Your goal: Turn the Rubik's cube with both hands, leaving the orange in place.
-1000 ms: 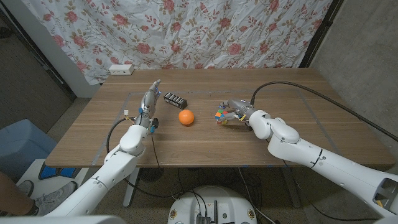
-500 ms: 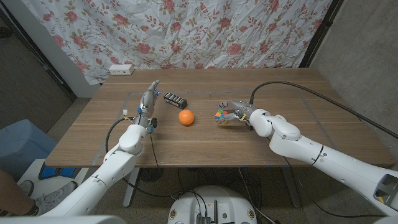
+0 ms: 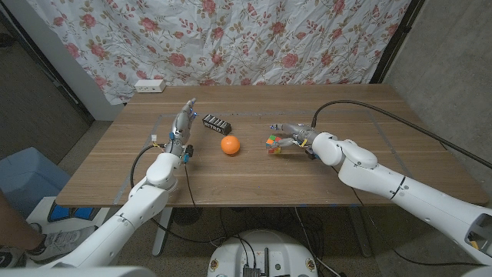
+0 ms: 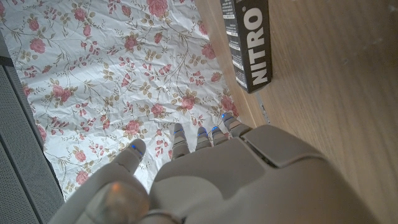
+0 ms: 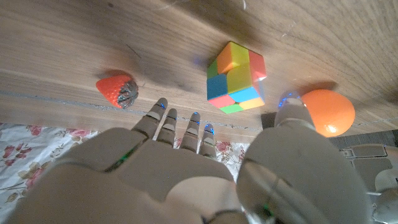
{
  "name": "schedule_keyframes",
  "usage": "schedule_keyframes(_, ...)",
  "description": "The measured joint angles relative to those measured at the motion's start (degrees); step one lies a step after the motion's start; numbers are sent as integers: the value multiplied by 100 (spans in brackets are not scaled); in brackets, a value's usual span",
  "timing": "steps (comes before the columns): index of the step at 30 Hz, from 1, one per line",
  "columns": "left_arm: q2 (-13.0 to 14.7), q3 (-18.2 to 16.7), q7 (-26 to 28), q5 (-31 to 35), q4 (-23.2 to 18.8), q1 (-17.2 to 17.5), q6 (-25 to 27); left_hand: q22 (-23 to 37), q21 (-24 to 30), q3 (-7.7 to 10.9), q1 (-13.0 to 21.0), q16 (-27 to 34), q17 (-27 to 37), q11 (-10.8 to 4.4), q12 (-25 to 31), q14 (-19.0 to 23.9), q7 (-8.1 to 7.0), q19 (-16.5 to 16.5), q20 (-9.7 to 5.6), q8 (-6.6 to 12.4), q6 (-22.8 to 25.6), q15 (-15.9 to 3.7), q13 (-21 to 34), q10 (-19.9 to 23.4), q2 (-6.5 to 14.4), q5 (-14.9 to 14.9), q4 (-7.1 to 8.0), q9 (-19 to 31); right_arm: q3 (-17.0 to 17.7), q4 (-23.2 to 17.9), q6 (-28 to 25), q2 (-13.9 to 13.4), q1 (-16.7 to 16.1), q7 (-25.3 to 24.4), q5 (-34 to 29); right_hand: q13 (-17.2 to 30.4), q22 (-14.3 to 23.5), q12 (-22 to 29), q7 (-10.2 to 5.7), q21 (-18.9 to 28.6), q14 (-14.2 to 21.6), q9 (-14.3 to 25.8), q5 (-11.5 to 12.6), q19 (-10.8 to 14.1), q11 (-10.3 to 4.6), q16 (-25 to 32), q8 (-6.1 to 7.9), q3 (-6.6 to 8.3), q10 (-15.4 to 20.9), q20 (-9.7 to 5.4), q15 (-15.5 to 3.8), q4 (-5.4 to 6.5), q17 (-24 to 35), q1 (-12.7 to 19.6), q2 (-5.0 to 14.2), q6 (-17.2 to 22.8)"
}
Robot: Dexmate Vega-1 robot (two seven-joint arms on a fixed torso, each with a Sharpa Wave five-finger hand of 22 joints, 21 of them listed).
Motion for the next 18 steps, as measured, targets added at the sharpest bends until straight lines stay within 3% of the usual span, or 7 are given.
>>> schedule_keyframes(10,-41,42,-65,-18,209,-63,-79,0,0,0,0,0,0,0,0,0,31,21,21,-26,-31,0,-4,0,0,0,0,0,372,288,491,7,-207,-463,544,-124,0,0,-30,53,-44,-27,-188,274,-53,0,0,-102,-113,-148,-45,197,-15,-496,134,-93)
schedule_keyframes(18,-58,66,-148,-61,387,-118,-152,0,0,15,0,0,0,0,0,31,104,51,-10,-26,-105,-31,-16,0,0,0,-15,0,598,519,801,74,-300,-830,912,-192,0,48,-30,88,57,-53,-273,444,-105,0,27,-157,-79,-236,-114,252,-69,-671,170,-92)
